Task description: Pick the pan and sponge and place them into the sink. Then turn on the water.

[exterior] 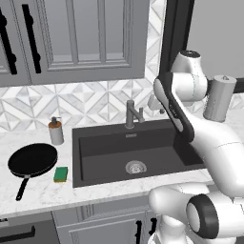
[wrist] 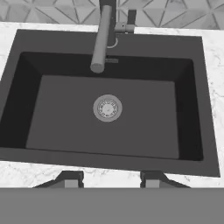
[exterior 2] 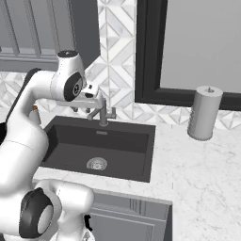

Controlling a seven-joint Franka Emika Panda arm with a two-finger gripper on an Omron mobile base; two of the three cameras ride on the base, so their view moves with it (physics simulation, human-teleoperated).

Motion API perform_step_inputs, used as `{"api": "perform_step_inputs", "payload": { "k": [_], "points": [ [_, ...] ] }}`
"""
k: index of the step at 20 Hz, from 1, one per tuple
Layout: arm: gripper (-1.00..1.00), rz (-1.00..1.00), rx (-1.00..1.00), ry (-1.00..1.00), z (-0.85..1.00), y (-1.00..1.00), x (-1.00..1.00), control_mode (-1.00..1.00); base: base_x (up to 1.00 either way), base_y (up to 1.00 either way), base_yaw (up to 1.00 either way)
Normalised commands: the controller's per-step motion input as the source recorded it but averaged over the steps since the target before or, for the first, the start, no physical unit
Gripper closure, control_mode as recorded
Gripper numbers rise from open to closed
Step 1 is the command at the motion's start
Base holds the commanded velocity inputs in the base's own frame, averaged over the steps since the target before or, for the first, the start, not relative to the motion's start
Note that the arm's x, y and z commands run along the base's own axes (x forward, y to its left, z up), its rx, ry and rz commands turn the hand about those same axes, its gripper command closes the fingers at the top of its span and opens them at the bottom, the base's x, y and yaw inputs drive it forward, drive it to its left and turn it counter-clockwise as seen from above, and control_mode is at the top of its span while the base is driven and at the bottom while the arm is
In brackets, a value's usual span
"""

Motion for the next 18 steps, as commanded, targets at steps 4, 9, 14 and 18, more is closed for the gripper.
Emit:
{"api": "perform_step_inputs", "payload": {
  "k": [4,9,14,18],
  "points": [
    [-1.00,0.00,-0.01,-0.05,-0.08,0.11,-0.51,-1.00,0.00,0.00,0.00],
    [-1.00,0.00,-0.03,-0.01,-0.35,0.96,-0.59,-1.00,0.00,0.00,0.00],
    [-1.00,0.00,0.00,0.21,-0.21,1.00,-0.32,-1.00,0.00,0.00,0.00],
    [-1.00,0.00,0.00,0.37,-0.24,1.00,0.00,-1.00,0.00,0.00,0.00]
  ]
}}
